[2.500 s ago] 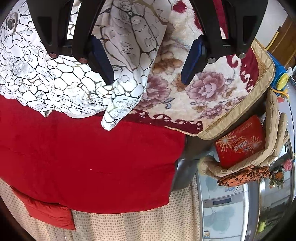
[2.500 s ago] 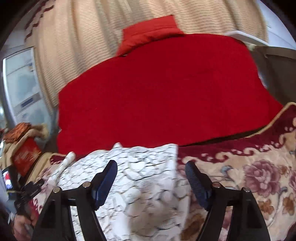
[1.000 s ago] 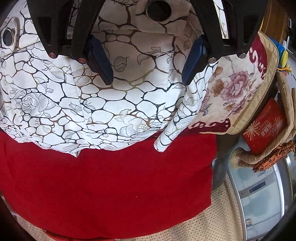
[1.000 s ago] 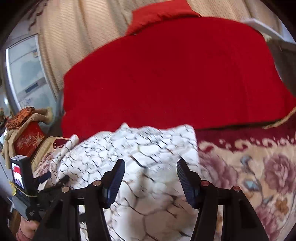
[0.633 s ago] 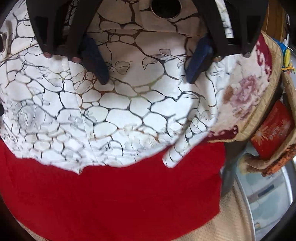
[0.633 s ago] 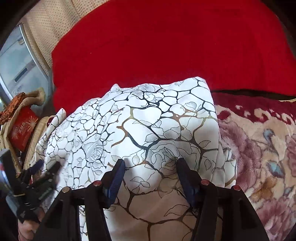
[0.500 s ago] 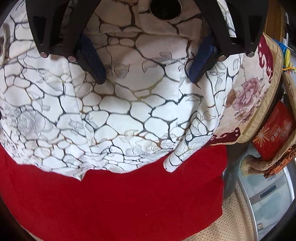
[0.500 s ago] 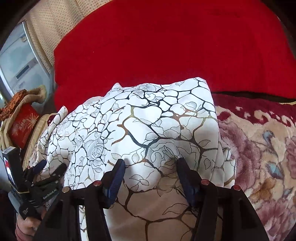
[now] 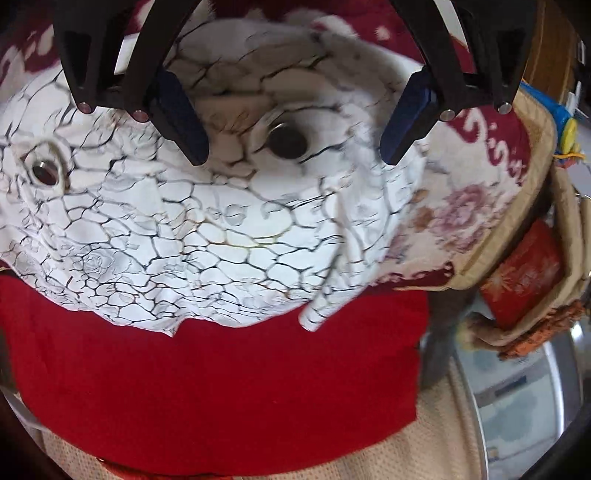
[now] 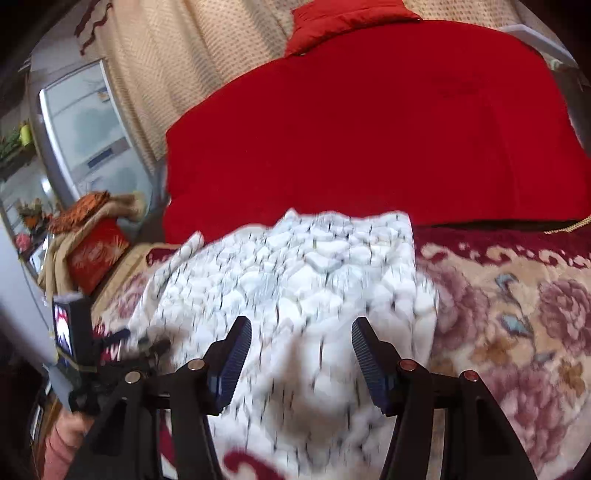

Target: Fold large clothes

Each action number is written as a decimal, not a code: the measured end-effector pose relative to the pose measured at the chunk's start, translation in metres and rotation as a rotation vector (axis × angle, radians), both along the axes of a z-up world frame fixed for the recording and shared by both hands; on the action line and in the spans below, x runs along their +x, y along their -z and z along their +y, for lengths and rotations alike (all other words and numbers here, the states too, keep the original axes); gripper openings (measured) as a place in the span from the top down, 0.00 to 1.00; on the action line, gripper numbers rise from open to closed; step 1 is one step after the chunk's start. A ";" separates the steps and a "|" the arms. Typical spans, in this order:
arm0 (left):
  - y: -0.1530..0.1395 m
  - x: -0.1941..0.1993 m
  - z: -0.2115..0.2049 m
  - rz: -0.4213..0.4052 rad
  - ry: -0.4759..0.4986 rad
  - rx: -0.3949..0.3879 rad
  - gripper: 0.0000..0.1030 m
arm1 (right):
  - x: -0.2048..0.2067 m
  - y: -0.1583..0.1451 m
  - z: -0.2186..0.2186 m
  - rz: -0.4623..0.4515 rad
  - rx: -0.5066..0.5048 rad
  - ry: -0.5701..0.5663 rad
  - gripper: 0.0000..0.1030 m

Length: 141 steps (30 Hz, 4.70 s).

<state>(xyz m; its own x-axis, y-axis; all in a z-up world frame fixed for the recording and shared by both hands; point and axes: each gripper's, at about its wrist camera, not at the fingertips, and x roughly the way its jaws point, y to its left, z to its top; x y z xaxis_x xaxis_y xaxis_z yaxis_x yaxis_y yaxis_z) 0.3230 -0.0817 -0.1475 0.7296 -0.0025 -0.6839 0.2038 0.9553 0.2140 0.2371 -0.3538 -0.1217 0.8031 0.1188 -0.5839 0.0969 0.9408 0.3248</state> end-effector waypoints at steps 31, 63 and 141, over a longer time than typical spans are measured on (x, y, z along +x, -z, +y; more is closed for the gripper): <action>-0.001 0.000 0.003 -0.041 0.027 0.038 0.09 | 0.017 0.029 0.021 0.112 0.054 0.026 0.41; -0.022 0.033 0.050 -0.088 -0.185 -0.050 0.09 | 0.004 0.004 -0.008 -0.090 0.239 -0.025 0.41; -0.053 0.056 0.029 0.063 -0.170 -0.765 0.75 | 0.043 0.041 -0.030 0.073 0.527 -0.044 0.63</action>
<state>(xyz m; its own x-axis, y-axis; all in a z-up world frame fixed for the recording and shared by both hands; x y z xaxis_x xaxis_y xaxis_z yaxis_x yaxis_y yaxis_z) 0.3787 -0.0531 -0.0944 0.7219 -0.3816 -0.5772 0.0316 0.8515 -0.5233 0.2806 -0.3840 -0.1628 0.7501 0.4441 -0.4900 0.1012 0.6552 0.7486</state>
